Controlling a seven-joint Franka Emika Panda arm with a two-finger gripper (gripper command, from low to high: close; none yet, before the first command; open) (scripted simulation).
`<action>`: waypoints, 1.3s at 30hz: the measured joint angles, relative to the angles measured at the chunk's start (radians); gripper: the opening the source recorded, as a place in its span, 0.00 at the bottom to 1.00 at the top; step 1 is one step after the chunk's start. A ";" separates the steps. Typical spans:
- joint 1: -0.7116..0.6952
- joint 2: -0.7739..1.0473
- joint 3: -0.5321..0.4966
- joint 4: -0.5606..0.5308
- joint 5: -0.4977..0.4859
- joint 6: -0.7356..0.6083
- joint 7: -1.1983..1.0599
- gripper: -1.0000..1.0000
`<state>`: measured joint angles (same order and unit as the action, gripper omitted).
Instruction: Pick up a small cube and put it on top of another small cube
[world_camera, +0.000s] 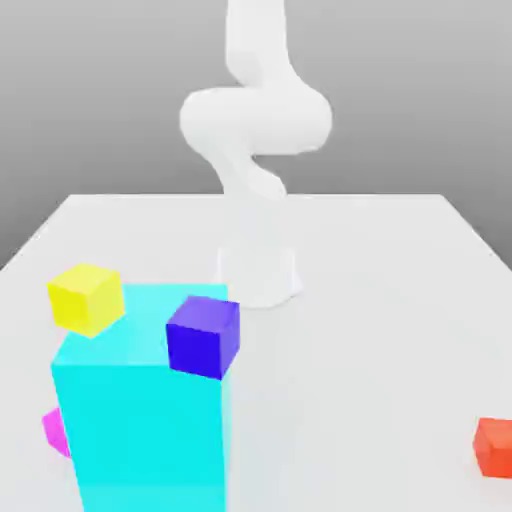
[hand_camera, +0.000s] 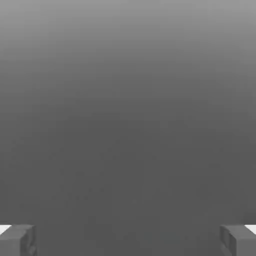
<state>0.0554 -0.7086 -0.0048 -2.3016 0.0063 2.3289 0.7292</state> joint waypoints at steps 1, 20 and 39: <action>0.022 0.039 -0.001 -0.001 0.004 0.012 -0.032 0.50; 0.338 0.731 0.095 -0.012 0.029 0.229 -0.552 0.50; 0.462 1.215 0.103 0.019 -0.143 0.454 -0.660 0.00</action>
<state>0.5172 0.5068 0.0982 -2.2825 -0.1364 2.7830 0.0693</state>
